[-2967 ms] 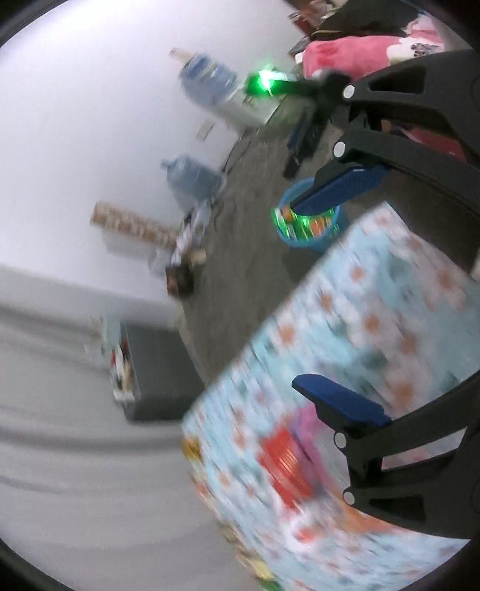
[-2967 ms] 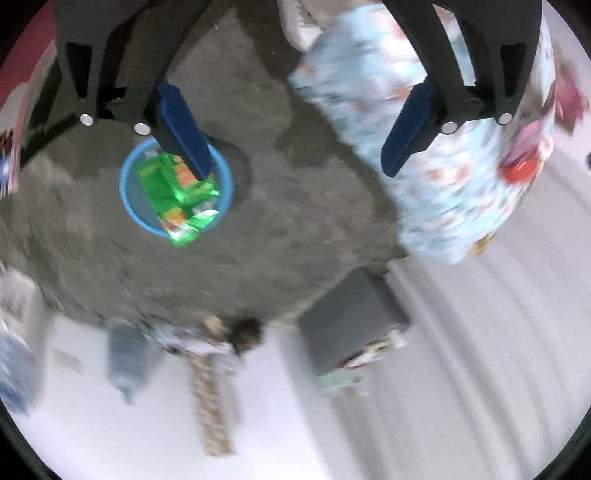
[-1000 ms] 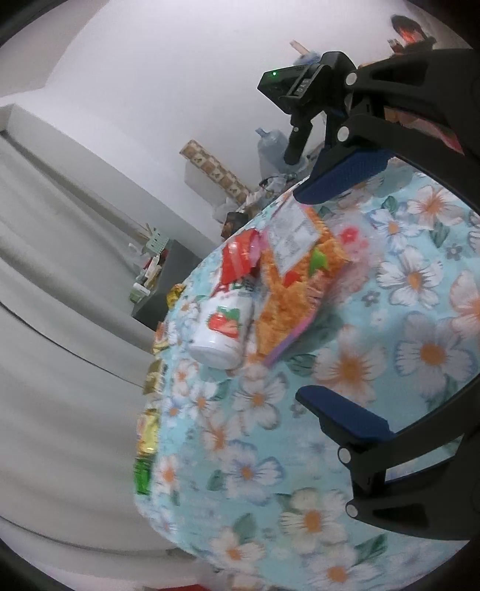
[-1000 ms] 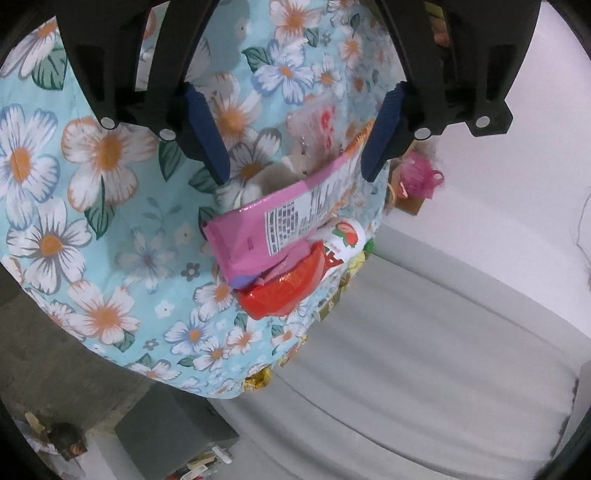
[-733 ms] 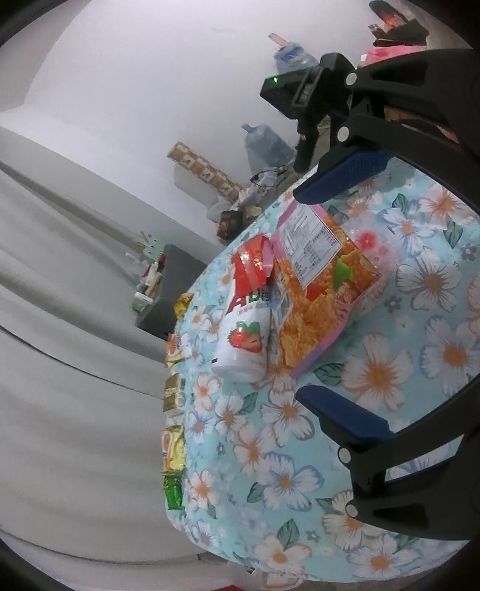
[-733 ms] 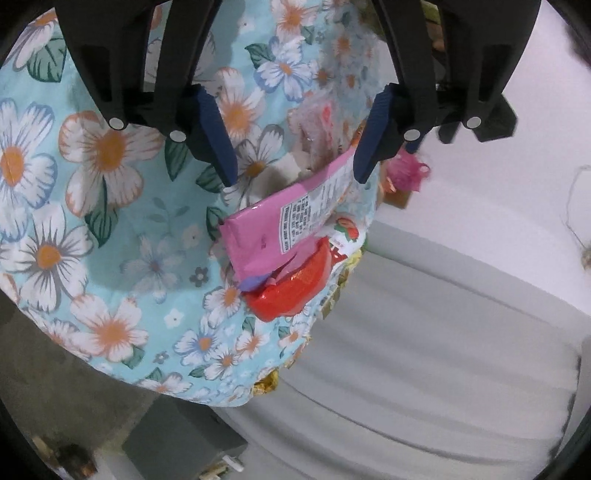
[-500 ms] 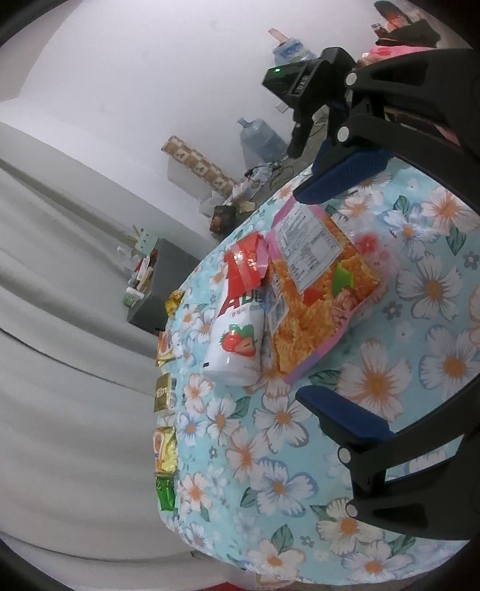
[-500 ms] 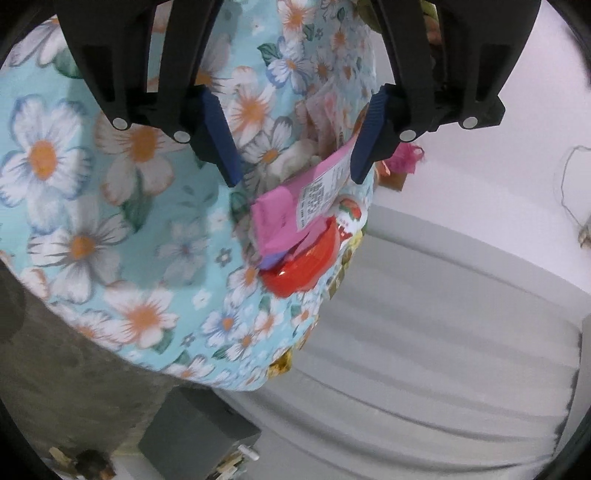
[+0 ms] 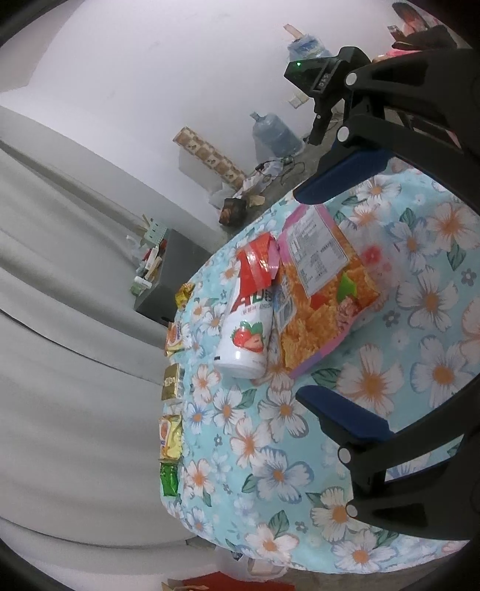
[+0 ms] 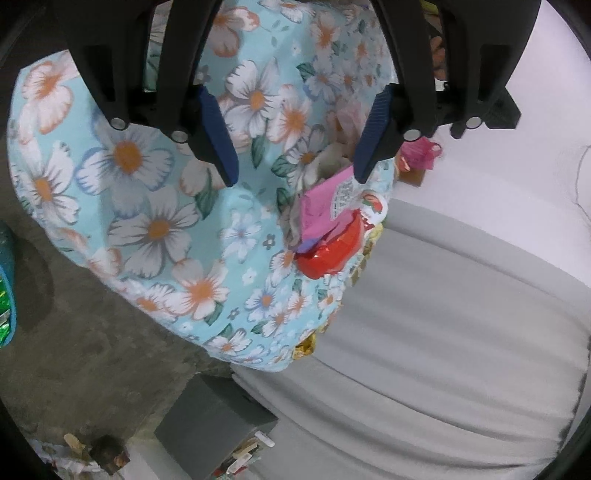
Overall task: Collect trash
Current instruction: 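Swing both open grippers back over the trash on the bed, then grasp the red wrapper with the left gripper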
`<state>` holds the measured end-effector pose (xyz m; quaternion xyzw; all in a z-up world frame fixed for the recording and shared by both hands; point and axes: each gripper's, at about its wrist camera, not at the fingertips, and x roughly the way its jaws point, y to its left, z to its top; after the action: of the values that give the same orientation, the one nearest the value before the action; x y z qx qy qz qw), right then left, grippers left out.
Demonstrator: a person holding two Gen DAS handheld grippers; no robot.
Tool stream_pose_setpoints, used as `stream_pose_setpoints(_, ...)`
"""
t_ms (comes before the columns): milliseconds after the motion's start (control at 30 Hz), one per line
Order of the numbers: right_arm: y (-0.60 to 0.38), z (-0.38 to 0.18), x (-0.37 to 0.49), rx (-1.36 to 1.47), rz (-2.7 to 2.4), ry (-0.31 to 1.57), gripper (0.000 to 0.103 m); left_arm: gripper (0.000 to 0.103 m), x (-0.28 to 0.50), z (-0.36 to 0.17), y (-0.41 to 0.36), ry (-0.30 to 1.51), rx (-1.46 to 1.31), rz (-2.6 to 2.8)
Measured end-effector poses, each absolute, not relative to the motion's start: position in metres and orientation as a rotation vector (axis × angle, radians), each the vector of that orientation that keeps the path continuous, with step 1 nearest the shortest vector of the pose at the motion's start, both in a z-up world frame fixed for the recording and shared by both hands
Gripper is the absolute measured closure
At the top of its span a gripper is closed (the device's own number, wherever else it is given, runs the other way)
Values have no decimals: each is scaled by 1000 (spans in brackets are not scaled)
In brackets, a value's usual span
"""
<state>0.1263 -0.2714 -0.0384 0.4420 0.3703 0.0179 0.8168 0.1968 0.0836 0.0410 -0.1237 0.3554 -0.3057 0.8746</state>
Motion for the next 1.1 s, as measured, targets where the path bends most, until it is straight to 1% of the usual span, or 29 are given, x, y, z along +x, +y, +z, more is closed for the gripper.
stream_pose_setpoints(100, -274, -28, 123, 900, 25, 782, 33, 9, 200, 45, 76, 744, -244, -641)
stream_pose_setpoints(167, -275, -23, 121, 884, 22, 767, 28, 9, 204, 49, 70, 748, -232, -642)
stream_pose_setpoints(367, -280, -19, 119, 881, 20, 762, 27, 9, 210, 66, 37, 741, -153, -663)
stream_pose_setpoints(533, -277, -9, 116, 805, 9, 778, 27, 9, 214, 81, 7, 728, -68, -689)
stream_pose_setpoints(633, -281, -5, 110, 790, -13, 768, 25, 9, 221, 89, -13, 722, -33, -696)
stream_pose_setpoints(967, -296, -11, 105, 799, -49, 776, 23, 9, 235, 83, -66, 780, 48, -722)
stream_pose_setpoints(1100, -298, -24, 105, 820, -53, 790, 21, 9, 238, 85, -76, 777, 93, -726)
